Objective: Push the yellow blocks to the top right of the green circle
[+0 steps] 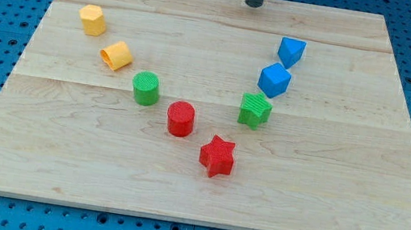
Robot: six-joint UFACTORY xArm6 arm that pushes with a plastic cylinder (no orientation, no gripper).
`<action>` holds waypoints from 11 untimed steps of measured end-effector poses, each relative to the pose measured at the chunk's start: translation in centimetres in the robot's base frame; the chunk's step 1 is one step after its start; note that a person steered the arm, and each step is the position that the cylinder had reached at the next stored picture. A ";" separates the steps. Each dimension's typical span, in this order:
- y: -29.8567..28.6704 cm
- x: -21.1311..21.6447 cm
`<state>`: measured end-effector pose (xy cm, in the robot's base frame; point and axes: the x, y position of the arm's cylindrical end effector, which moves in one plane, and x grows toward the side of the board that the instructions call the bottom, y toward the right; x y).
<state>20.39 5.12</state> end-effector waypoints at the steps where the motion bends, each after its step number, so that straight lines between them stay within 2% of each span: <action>1: -0.5 0.0; 2: -2.8 -1.1; 3: -7.6 -1.0; 4: -15.5 -1.0; 5: -22.7 1.2; 6: -23.3 8.2; 7: -22.9 11.4; 8: -25.8 11.9; 9: -24.5 16.2; 10: -22.9 18.0; 11: -15.8 17.8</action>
<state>38.22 -10.69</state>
